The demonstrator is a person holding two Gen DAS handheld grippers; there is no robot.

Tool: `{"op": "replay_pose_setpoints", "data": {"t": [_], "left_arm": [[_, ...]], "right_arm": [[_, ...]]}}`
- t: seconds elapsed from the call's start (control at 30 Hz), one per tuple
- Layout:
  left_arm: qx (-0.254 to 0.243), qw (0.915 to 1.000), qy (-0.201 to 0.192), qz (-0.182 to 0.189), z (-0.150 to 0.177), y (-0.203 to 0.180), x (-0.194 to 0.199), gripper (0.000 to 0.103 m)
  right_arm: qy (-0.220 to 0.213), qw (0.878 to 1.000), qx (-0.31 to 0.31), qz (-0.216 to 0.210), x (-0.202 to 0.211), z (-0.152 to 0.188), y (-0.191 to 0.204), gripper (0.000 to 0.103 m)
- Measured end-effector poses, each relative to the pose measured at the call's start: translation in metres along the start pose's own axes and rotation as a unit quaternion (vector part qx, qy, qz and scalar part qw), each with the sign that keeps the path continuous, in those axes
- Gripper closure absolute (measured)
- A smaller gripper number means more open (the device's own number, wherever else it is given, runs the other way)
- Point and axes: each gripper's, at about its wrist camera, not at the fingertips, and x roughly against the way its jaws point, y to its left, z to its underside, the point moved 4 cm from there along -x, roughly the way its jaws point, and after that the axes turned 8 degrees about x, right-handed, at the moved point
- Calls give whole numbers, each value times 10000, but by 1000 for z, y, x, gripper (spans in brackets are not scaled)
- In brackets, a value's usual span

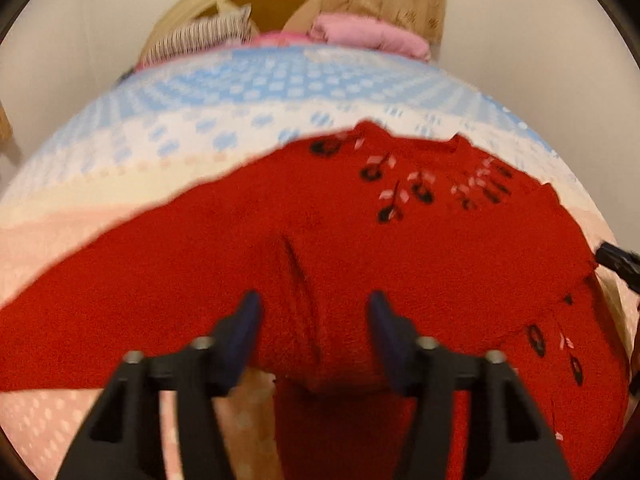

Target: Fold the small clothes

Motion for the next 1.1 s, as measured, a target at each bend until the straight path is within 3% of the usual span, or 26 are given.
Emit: {"op": "replay_pose_setpoints", "data": {"t": [0.07, 0.1, 0.27, 0.37, 0.47, 0.6, 0.77, 0.87, 0.93, 0.97, 1.0, 1.03, 1.1], "left_arm": [[57, 9999, -75, 100, 3, 2, 5, 73], [21, 9999, -104, 129, 3, 2, 9, 97], [24, 9981, -535, 294, 2, 4, 39, 96], [106, 9973, -636, 342, 3, 10, 48, 96], [-2, 9985, -524, 188, 9, 12, 35, 96], [65, 9994, -321, 138, 16, 18, 16, 95], [67, 9993, -356, 131, 17, 19, 16, 91], [6, 9992, -392, 67, 18, 16, 19, 85], [-25, 9991, -415, 25, 21, 14, 22, 73], [-60, 9990, -436, 2, 23, 13, 24, 68], [-77, 9989, -463, -46, 24, 14, 25, 50], [-67, 9986, -506, -155, 25, 15, 26, 29], [-31, 9977, -666, -137, 26, 17, 33, 23]], "right_arm": [[-85, 10000, -15, -42, 8, 4, 2, 56], [-126, 9999, -11, -30, 11, 3, 2, 56], [-386, 9993, -12, -25, 26, -2, 6, 54], [-419, 9988, 83, -235, 28, -5, 18, 53], [-273, 9985, 322, -352, 17, -1, 32, 53], [440, 9985, 258, -177, -18, 14, 29, 53], [262, 9984, 504, -54, 2, -5, 43, 53], [192, 9979, 596, 166, -4, -25, 48, 52], [545, 9978, 378, 68, -30, -27, 43, 50], [802, 9960, 326, 223, -47, -21, 40, 50], [943, 9945, 356, 289, -56, -16, 43, 50], [800, 9947, 472, 435, -55, -14, 49, 50], [750, 9942, 522, 564, -46, -17, 59, 50]]}}
